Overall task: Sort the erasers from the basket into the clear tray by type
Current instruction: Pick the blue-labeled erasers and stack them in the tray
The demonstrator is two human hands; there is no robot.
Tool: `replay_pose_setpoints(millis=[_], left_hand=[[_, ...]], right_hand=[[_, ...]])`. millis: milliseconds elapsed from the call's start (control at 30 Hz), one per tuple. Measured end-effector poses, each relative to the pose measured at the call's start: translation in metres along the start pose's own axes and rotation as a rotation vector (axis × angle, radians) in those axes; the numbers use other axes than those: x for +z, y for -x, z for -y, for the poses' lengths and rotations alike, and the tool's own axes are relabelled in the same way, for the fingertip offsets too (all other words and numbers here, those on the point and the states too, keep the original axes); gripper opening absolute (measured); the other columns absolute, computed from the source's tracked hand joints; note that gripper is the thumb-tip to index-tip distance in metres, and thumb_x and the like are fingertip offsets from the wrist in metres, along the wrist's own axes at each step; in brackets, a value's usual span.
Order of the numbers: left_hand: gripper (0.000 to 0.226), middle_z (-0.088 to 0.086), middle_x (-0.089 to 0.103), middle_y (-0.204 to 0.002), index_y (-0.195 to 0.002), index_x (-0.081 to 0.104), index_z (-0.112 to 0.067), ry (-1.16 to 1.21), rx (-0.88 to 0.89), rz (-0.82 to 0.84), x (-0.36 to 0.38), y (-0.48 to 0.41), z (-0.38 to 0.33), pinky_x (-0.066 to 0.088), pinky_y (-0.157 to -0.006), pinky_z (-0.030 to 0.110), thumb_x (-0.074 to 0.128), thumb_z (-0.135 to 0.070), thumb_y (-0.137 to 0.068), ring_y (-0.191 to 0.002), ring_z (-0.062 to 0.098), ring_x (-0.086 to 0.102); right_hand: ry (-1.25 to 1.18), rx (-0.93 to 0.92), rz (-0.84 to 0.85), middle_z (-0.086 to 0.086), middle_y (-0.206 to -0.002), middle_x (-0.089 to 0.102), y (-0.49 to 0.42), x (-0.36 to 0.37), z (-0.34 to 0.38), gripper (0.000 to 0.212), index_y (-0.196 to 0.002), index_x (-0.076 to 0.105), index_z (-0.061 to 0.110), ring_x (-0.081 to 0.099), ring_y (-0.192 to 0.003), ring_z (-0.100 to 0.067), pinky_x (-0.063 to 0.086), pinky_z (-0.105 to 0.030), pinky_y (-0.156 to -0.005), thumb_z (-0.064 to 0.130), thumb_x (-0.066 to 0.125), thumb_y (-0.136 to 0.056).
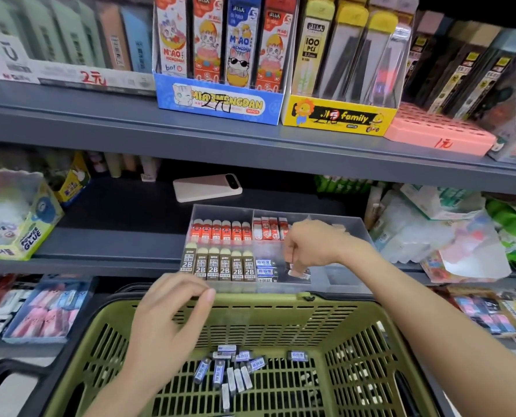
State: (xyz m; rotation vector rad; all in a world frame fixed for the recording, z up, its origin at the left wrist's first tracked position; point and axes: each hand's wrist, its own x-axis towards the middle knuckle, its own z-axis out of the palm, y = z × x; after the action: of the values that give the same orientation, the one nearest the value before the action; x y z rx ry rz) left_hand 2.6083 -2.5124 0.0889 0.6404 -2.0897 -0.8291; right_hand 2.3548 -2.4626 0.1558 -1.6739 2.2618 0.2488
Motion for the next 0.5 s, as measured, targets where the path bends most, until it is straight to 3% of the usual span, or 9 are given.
replay_pose_setpoints(millis=[133,233,367,500], left_hand=[[0.03,-0.016,0.063,-0.081,-0.075,0.071,-0.016,-0.039,0.045,0.023,0.002,0.003,-0.001,0.04,-0.082,0.013,0.051,-0.035,-0.086,-0.085,0.0,0.055],[0.031,-0.011,0.063,-0.079,-0.073,0.071,-0.013,-0.099,0.104,0.036,0.004,0.003,0.0,0.038,-0.082,0.01,0.051,-0.033,-0.086,-0.083,0.001,0.052],[0.035,-0.009,0.064,-0.079,-0.072,0.072,-0.011,-0.149,0.132,0.04,0.005,0.004,0.001,0.041,-0.079,0.019,0.05,-0.034,-0.088,-0.083,0.004,0.053],[0.034,-0.008,0.064,-0.079,-0.073,0.072,-0.01,-0.164,0.125,0.037,0.005,0.004,0.002,0.041,-0.079,0.019,0.051,-0.033,-0.087,-0.082,0.005,0.052]], right_hand=[[-0.009,-0.033,0.035,0.008,-0.085,0.061,0.001,0.009,0.003,0.019,-0.093,0.071,0.02,0.054,-0.082,-0.013,0.038,-0.026,-0.073,0.019,0.075,-0.075],[-0.026,-0.075,0.108,0.004,-0.099,0.069,0.002,0.019,0.004,0.022,-0.102,0.071,0.017,0.059,-0.093,-0.016,0.04,-0.024,-0.076,0.009,0.066,-0.082],[-0.065,-0.063,0.119,0.001,-0.107,0.068,0.001,0.021,0.003,0.03,-0.107,0.07,0.015,0.058,-0.094,-0.015,0.044,-0.025,-0.078,0.002,0.058,-0.083],[-0.153,-0.029,0.108,0.002,-0.092,0.068,0.004,0.018,0.002,0.028,-0.108,0.068,0.01,0.059,-0.086,-0.014,0.042,-0.023,-0.078,0.0,0.061,-0.083]])
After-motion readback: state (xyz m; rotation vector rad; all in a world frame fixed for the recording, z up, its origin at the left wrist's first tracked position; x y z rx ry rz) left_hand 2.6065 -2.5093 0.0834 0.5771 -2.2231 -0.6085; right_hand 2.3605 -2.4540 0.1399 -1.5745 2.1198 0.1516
